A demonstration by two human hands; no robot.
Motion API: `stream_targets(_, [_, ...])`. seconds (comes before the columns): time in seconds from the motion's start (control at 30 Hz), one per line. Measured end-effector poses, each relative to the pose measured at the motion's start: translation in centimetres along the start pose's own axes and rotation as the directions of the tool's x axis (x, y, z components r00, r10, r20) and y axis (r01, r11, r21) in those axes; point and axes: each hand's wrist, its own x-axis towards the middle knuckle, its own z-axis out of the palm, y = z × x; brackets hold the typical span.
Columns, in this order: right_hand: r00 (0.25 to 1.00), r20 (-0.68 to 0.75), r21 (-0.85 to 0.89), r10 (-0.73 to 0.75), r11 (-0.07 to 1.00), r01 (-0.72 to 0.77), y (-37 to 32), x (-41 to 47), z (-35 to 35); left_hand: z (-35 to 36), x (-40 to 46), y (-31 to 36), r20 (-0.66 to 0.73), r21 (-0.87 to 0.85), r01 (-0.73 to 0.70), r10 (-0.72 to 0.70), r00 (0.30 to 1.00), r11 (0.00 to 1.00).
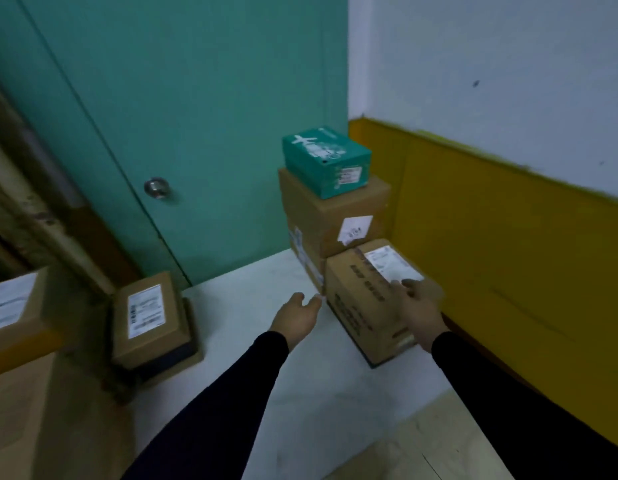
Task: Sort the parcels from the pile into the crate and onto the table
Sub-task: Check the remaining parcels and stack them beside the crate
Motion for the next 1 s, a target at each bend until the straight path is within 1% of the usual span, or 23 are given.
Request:
stream_targets(0.07, [0.997, -0.079, -0.04, 0.018, 0.999, -0.022, 1.4, 2.0, -2.0, 3.0, 1.3, 1.0, 0.055, -0.033, 0.045, -0.043, 0.998, 0.998])
stream_targets(0.13, [0.985, -0.162, -0.123, 0.053, 0.99, -0.074, 2.5, 3.7, -3.8, 5.7, 2.2, 1.8, 0.097, -0.062, 0.078, -0.071, 0.993, 0.995])
stream_targets(0.2, [0.979, -0.194, -0.185, 0.065, 0.978, -0.101, 3.0, 5.0, -5.3, 8.3, 3.0, 2.4, 0.149, -0.106, 0.101, -0.085, 0.985, 0.989])
stream_targets(0.3, [0.986, -0.135, -0.178, 0.093, 0.977, -0.117, 4.1, 6.6, -6.5, 11.5, 3.8, 2.7, 0.202, -0.213, 0.149, -0.106, 0.974, 0.966])
stream_targets(0.43, [0.983, 0.005, -0.05, 0.184, 0.982, -0.183, 5.8, 7.4, -6.2, 13.7, 4.2, 2.4, 0.22, -0.331, 0.26, -0.194, 0.956, 0.907])
stream_targets(0.5, [0.986, -0.004, -0.026, 0.167, 0.986, -0.167, 6.2, 7.2, -5.9, 14.1, 4.0, 2.4, 0.229, -0.378, 0.297, -0.222, 0.948, 0.877])
stream_targets(0.6, [0.982, -0.042, 0.016, 0.185, 0.983, -0.185, 6.7, 6.7, -5.4, 13.5, 3.5, 2.1, 0.233, -0.421, 0.315, -0.234, 0.944, 0.851])
stream_targets(0.7, [0.983, -0.022, 0.088, 0.182, 0.98, -0.18, 6.2, 5.0, -4.7, 11.7, 2.7, 1.6, 0.219, -0.417, 0.309, -0.235, 0.947, 0.855])
stream_targets(0.8, [0.991, 0.072, 0.115, 0.113, 0.986, -0.12, 4.5, 2.4, -3.5, 8.4, 1.8, 0.4, 0.182, -0.424, 0.291, -0.234, 0.955, 0.858])
stream_targets(0.9, [0.978, 0.21, 0.125, -0.023, 0.992, -0.003, 2.1, -0.1, -1.6, 4.5, -0.2, -0.7, 0.125, -0.528, 0.236, -0.2, 0.972, 0.816])
stream_targets(1.0, [0.954, 0.295, 0.157, -0.058, 0.988, 0.012, -0.2, -2.6, 1.1, 0.7, -2.2, -2.4, 0.077, -0.606, 0.173, -0.16, 0.984, 0.776])
